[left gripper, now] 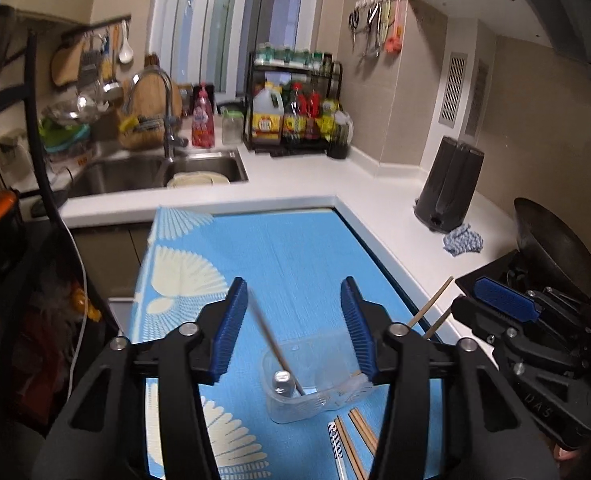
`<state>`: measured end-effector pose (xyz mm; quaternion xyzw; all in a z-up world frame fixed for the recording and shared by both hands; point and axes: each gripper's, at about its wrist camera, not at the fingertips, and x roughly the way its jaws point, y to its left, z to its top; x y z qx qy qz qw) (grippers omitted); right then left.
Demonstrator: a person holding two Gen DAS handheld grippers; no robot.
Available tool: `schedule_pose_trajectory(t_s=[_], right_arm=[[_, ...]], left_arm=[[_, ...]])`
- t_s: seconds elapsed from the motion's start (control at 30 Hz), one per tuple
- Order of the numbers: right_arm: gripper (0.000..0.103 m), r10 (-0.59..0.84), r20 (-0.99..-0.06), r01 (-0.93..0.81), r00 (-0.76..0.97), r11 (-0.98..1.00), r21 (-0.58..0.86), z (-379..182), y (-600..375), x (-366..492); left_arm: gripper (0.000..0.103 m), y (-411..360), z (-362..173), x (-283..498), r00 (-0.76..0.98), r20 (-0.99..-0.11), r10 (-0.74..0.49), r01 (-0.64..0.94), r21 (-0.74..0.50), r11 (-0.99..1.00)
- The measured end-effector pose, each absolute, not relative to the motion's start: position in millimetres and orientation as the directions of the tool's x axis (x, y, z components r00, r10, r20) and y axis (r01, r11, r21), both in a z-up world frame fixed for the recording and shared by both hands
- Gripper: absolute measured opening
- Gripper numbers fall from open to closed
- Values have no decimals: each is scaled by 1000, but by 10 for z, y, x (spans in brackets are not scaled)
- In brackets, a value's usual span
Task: Organize utensils
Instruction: 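Lower both chopsticks into the container and open both tools, then withdraw both tools from the container back over the remaining utensils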
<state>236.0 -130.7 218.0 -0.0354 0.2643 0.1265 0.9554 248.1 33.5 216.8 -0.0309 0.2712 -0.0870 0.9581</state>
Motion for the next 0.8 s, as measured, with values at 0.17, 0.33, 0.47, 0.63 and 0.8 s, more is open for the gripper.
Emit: schedule_pose_trajectory(t_s=[0.17,0.33,0.47,0.63,0.8], right_arm=[[40,227,-456,-254,861,967,1,2293,-1407,1966],[41,229,-422,-240,877,970,28,2183,-1545,1516],[41,215,-442,-226,871,974,29,1878,-1553,1150],[41,220,-523,-237,823,971,35,1290,-1519,849],[39,217,-576,-241,788,970,36,835,-1582,655]], left_arm=[[48,371,2322,2009,879,-447,-167,141,-91,986],[48,534,2184,1540,896,-414,-161,114,-135,984],[41,583,1878,1207,902,-411,-133,86,-131,988],[28,567,1302,929,869,-479,-125,58,-153,987],[23,456,822,705,837,-531,-131,66,-138,988]])
